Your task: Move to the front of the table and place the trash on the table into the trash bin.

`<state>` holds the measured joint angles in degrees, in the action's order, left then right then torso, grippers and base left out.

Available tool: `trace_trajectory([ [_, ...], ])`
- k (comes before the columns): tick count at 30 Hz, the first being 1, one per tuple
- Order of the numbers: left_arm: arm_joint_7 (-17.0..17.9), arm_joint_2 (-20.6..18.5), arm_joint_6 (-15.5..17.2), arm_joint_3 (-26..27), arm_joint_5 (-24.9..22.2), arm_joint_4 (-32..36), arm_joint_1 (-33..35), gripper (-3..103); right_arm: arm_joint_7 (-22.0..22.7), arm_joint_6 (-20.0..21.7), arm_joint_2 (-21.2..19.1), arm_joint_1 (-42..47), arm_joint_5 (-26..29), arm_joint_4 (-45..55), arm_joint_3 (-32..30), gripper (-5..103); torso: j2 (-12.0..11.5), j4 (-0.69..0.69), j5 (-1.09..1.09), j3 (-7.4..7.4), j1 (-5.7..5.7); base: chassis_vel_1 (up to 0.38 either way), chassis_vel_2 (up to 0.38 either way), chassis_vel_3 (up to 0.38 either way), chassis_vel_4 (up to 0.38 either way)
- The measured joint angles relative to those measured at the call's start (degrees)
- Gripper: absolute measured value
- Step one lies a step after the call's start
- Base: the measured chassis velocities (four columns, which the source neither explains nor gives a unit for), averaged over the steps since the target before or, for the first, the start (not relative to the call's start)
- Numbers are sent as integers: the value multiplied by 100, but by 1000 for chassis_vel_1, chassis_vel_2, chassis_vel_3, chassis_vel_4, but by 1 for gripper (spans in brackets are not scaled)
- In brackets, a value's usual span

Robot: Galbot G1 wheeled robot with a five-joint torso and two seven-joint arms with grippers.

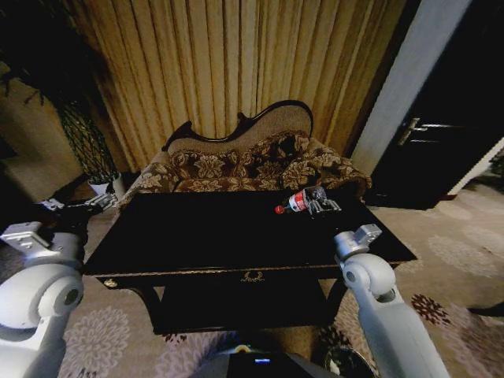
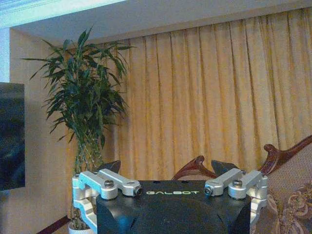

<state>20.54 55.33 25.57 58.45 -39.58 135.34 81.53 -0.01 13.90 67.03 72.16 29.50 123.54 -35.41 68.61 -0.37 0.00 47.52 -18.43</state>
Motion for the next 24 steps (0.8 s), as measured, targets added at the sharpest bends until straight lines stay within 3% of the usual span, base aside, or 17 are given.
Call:
trace_trajectory([
  [13,-125,-51,-39,-22,44,-137,31,100,1,-17,15,150,-64,55,-82,33,-1,0,-1,0,0,2,-5,-4,3],
  [24,-164,-117,-43,-61,62,-141,15,100,1,-112,22,219,-152,24,-145,33,0,0,0,0,1,119,-115,-110,113],
])
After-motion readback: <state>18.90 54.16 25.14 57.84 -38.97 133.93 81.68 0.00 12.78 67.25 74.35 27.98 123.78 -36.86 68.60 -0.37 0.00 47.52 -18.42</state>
